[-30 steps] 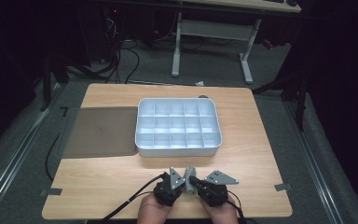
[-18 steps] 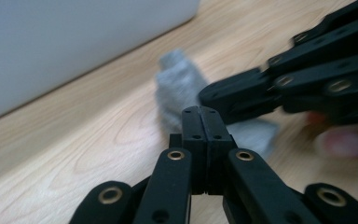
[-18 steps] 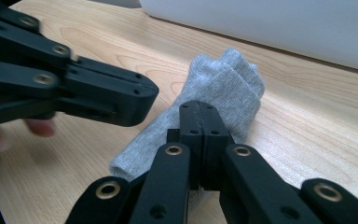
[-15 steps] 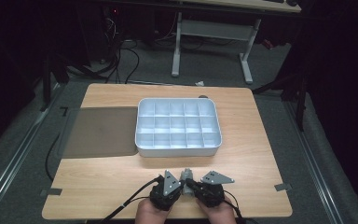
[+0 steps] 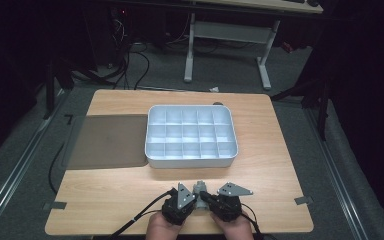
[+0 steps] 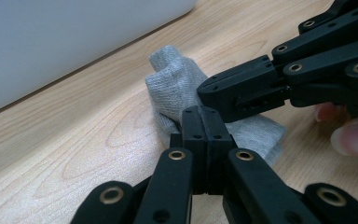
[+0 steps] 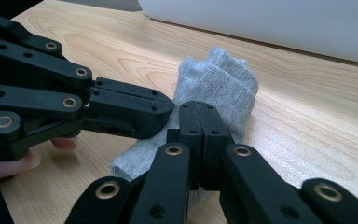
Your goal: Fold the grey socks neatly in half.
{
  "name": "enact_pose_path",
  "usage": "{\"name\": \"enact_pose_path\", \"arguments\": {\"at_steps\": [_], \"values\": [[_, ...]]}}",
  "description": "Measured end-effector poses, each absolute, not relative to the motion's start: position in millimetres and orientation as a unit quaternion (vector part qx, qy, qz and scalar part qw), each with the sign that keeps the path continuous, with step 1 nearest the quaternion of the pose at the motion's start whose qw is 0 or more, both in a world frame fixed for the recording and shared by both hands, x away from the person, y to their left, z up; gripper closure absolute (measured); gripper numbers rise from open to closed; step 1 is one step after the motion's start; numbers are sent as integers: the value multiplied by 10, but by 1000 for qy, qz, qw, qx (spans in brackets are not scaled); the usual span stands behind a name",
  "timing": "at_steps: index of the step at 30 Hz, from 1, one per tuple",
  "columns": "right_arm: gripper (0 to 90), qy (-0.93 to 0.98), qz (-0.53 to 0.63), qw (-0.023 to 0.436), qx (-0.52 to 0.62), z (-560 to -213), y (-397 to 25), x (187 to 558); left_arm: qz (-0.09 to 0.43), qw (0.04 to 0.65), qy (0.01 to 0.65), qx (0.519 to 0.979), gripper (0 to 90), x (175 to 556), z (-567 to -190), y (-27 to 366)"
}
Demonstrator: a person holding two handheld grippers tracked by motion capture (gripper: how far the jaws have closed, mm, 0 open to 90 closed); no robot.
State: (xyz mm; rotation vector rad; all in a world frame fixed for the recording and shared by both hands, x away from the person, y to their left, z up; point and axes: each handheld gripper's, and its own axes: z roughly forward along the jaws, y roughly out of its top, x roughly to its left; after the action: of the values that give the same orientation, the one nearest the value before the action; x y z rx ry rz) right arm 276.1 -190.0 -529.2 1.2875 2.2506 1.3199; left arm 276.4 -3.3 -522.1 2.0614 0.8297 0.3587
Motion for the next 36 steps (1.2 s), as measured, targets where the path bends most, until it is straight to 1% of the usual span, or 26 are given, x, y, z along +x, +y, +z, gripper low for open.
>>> {"name": "enact_pose_path", "arguments": {"at_steps": [2, 9, 12, 16, 21, 22, 26, 31, 36], "values": [[900, 766, 454, 117, 440, -5293, -1908, 2761, 144, 430, 332, 827, 900, 2766, -5224, -38], [857, 748, 476, 119, 447, -5237, -2001, 2728, 144, 429, 332, 827, 900, 2760, -5215, -34], [827, 743, 481, 133, 446, -5185, -2062, 2708, 147, 430, 331, 827, 900, 2752, -5218, -35], [743, 745, 478, 128, 447, -5171, -2082, 2702, 153, 428, 328, 828, 900, 2727, -5220, -34], [571, 754, 462, 108, 454, -5222, -2025, 2723, 154, 428, 329, 828, 900, 2713, -5226, -26], [553, 756, 458, 104, 456, -5234, -2015, 2733, 153, 429, 328, 828, 900, 2711, -5228, -22], [541, 758, 448, 93, 464, -5275, -1998, 2760, 149, 430, 332, 826, 900, 2704, -5241, 8], [552, 760, 442, 90, 467, -5295, -1971, 2780, 150, 437, 338, 820, 894, 2719, -5202, 92], [557, 762, 439, 87, 468, -5299, -1959, 2781, 156, 469, 317, 809, 895, 2767, -4964, 43]]}}
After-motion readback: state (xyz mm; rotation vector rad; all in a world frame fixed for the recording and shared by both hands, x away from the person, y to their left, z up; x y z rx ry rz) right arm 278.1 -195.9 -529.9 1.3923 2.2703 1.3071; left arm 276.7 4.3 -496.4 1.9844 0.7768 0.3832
